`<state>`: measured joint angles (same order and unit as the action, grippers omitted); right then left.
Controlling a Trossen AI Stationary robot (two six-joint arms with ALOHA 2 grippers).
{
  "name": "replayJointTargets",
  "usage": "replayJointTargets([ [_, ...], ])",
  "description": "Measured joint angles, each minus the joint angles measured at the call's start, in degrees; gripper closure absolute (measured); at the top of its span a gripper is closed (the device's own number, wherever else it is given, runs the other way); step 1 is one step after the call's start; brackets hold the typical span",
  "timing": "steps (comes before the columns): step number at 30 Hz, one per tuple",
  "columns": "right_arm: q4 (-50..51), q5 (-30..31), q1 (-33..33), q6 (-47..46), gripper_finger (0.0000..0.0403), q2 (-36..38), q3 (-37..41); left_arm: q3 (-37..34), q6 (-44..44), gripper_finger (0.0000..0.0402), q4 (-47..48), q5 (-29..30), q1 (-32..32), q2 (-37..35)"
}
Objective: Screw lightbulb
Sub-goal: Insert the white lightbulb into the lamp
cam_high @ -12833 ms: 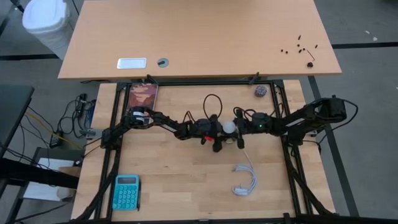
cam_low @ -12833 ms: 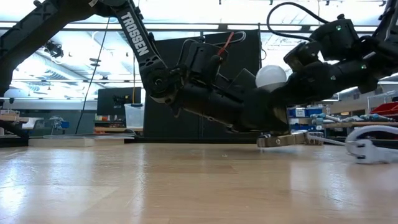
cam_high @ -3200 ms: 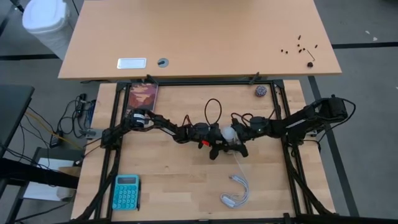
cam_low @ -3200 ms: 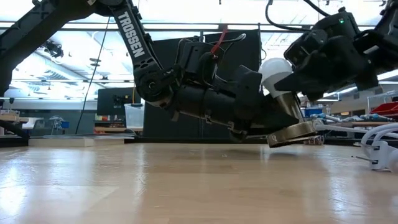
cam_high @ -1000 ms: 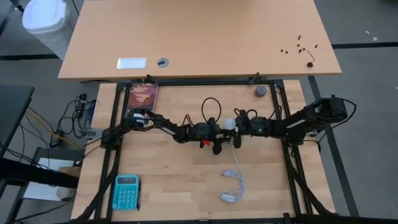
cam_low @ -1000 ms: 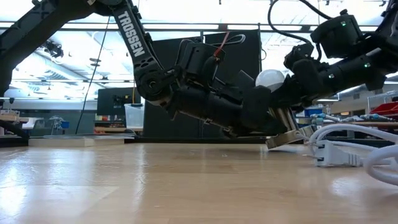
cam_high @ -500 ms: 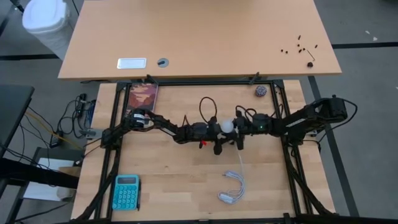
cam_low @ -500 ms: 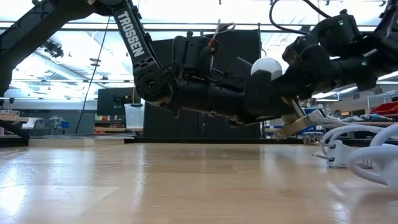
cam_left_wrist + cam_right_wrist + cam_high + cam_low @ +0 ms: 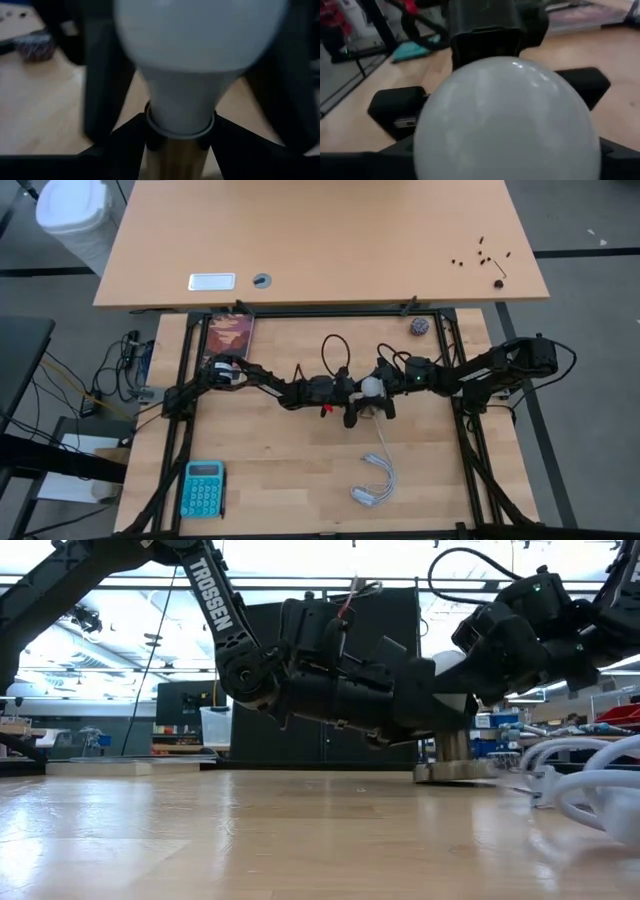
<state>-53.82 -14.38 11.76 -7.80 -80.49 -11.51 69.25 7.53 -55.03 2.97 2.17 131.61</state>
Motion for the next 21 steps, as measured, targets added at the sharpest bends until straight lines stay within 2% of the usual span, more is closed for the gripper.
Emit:
replayJointTargets([
  [7,8.8,-2.6,1.9,1.3,0.0074,0.0,0.0,0.1,0.0,0.0188,7.1,5.5,0.0,-0.3],
  [10,10.1,-2.7,2.4,1.6,0.0070,0.0,0.0,0.1,-0.7,0.0188,7.5,8.0,0.0,-0.2],
  [15,12.4,-2.9,3.1,0.9,0.0070,0.0,-0.8,0.0,-1.1,0.0188,7.6,8.8,0.0,-0.1],
  [18,18.9,-3.0,3.1,1.0,0.0073,0.3,-3.4,-0.1,-0.3,0.0188,7.8,8.9,0.0,0.0],
  [21,29.7,-3.1,3.1,2.9,0.0074,2.0,-7.4,-0.1,1.0,0.0188,7.8,8.8,0.0,0.0],
])
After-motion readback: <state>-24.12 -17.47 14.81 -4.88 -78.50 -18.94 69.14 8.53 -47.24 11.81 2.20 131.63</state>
